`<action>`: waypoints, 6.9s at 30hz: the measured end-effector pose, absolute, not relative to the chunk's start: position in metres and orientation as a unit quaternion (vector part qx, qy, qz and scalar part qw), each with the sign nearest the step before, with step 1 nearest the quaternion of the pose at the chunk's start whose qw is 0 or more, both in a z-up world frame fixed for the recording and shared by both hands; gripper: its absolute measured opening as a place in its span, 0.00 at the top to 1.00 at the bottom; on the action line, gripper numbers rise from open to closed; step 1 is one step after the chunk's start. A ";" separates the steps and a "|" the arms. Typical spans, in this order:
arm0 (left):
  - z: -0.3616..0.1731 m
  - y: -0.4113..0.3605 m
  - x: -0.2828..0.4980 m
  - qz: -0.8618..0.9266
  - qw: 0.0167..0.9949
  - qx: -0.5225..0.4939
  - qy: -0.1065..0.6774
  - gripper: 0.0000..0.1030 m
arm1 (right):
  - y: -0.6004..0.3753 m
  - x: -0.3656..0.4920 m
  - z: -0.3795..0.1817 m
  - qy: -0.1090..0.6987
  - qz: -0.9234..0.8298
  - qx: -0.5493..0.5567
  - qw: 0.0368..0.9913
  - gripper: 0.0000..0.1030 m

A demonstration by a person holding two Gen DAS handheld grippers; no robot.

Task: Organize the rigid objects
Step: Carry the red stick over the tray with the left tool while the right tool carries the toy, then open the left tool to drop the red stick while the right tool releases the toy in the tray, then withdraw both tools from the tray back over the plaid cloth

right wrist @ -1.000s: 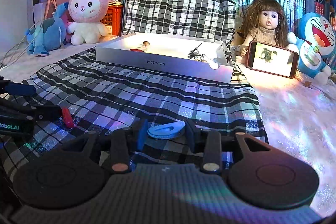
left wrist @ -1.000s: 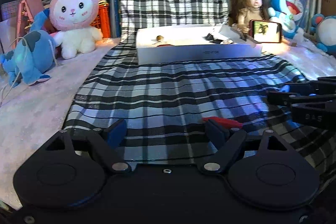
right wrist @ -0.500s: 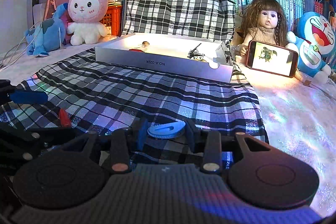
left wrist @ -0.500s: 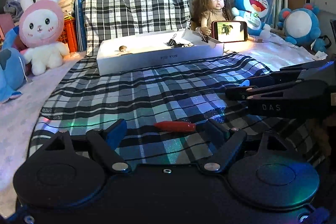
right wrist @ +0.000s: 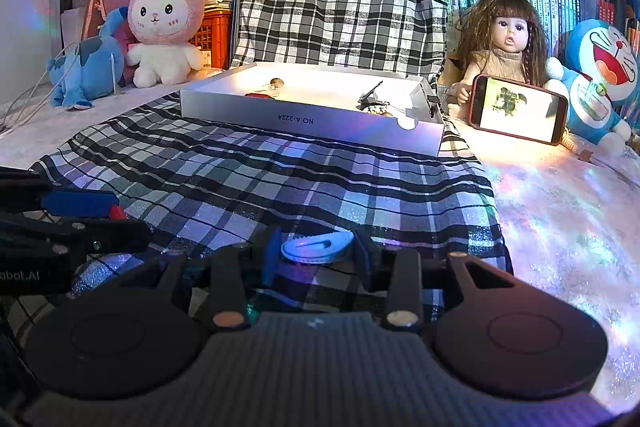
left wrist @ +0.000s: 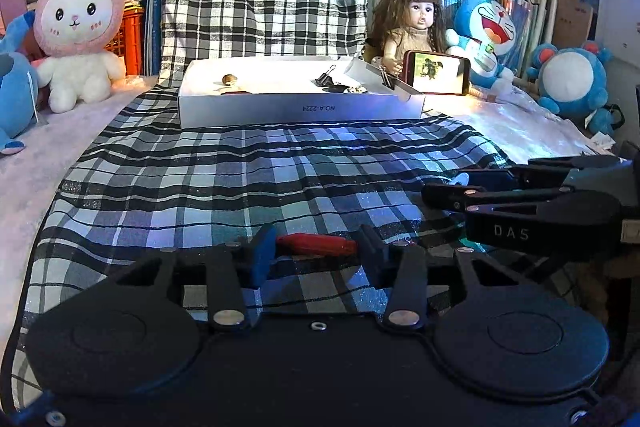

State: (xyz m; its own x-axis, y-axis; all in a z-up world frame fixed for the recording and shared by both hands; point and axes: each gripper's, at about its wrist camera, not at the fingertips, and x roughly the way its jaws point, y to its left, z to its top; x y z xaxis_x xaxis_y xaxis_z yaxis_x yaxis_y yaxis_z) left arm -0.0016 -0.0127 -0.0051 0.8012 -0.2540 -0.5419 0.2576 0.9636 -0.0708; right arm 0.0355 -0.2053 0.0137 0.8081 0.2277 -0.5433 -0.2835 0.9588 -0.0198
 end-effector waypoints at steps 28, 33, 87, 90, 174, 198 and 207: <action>0.021 -0.010 0.038 -0.083 0.954 -0.006 0.288 0.59 | -0.207 0.055 0.034 0.277 0.094 -0.007 0.956 0.58; 0.028 -0.012 0.049 -0.081 0.956 -0.003 0.283 0.59 | -0.209 0.063 0.038 0.278 0.088 0.002 0.957 0.58; 0.056 0.009 0.322 -0.080 0.924 -0.057 0.369 0.59 | -0.237 0.303 0.077 0.376 0.102 0.107 0.915 0.58; 0.048 0.011 0.331 -0.088 0.914 -0.083 0.386 0.59 | -0.232 0.312 0.068 0.393 0.098 0.104 0.908 0.57; 0.048 -0.008 0.290 -0.041 0.941 -0.035 0.335 0.22 | -0.198 0.280 0.064 0.352 0.070 0.046 0.932 0.24; 0.056 0.003 0.254 -0.050 0.941 -0.043 0.332 0.13 | -0.205 0.247 0.070 0.323 0.042 0.033 0.945 0.02; 0.061 0.008 0.228 -0.054 0.944 -0.038 0.322 0.12 | -0.210 0.232 0.070 0.325 0.031 0.036 0.945 0.00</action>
State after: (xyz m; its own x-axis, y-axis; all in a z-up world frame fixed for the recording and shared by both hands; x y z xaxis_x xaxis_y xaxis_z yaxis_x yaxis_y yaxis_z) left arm 0.2275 0.0077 0.0614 0.7870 -0.1276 -0.6037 0.0783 0.9911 -0.1074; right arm 0.2315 -0.2103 0.0697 0.7872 0.0830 -0.6111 -0.0358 0.9954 0.0890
